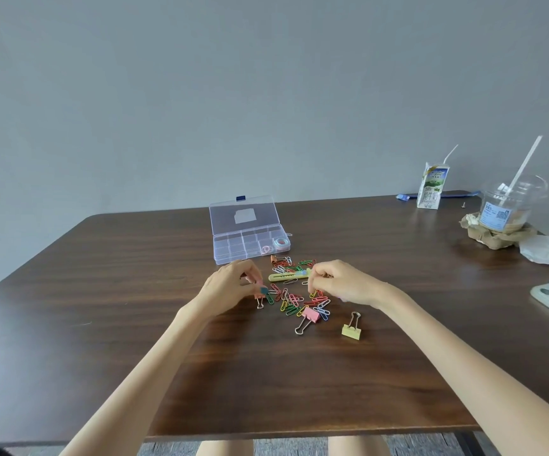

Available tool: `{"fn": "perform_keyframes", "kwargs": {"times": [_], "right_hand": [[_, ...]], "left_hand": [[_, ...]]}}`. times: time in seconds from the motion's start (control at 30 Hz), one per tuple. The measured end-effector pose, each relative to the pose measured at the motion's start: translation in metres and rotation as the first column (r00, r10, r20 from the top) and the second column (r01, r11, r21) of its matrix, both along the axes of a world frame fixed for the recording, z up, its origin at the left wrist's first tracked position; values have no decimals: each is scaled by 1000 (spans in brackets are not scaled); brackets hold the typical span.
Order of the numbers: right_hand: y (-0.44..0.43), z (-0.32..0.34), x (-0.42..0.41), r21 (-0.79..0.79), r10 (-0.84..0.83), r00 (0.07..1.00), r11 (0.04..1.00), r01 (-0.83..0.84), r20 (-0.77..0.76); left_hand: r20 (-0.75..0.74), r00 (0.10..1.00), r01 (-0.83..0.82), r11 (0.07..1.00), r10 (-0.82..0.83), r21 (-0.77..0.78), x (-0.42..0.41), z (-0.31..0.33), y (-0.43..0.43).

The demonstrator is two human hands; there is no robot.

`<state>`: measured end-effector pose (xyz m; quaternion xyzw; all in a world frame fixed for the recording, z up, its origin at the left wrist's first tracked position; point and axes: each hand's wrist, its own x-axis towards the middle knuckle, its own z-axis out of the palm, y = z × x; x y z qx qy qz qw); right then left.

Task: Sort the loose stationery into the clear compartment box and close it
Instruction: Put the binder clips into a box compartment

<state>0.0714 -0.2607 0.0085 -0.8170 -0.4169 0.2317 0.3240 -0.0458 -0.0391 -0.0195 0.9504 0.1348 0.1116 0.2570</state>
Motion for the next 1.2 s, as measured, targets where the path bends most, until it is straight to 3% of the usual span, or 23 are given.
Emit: {"fn": "perform_keyframes", "kwargs": {"times": [0.17, 0.33, 0.4, 0.47, 0.53, 0.6, 0.7, 0.83, 0.9, 1.0, 1.13, 1.2], "right_hand": [[-2, -2, 4, -99, 179, 976, 981, -167, 126], [-1, -2, 1, -112, 228, 969, 970, -218, 90], [-2, 0, 0, -111, 224, 972, 970, -216, 74], [-4, 1, -1, -117, 256, 965, 961, -249, 50], [-5, -1, -3, -125, 290, 956, 951, -282, 49], [-4, -2, -6, -113, 291, 955, 952, -283, 54], [-2, -4, -9, -95, 285, 956, 956, -279, 61], [-2, -6, -10, -62, 260, 961, 965, -255, 91], [-5, -5, -7, 5, 190, 977, 982, -191, 99], [-12, -5, 1, 97, 48, 991, 993, -60, 129], [-25, -7, 12, 103, -88, 983, 992, 72, 161], [-31, -7, 15, 84, -113, 976, 992, 99, 189]], "left_hand": [[24, 993, -117, 991, 119, -63, -2, 0, 0], [133, 981, -77, 910, 142, -407, 0, 8, -4], [142, 976, -37, 776, 163, -630, -3, 12, -5], [126, 971, -11, 567, 202, -824, -5, 11, -5], [92, 972, 2, 379, 218, -925, -6, 10, -6], [53, 977, 0, 248, 207, -969, -8, 12, -13], [13, 985, -7, 120, 171, -993, -13, 16, -24], [-52, 985, -56, 20, 162, -998, -14, 15, -29], [-68, 988, -72, 28, 138, -997, -14, 15, -30], [-58, 996, -66, 126, 64, -990, -17, 18, -38], [-53, 996, -78, 418, 71, -905, -18, 21, -56], [-27, 997, -59, 519, 70, -852, -17, 21, -67]]}}
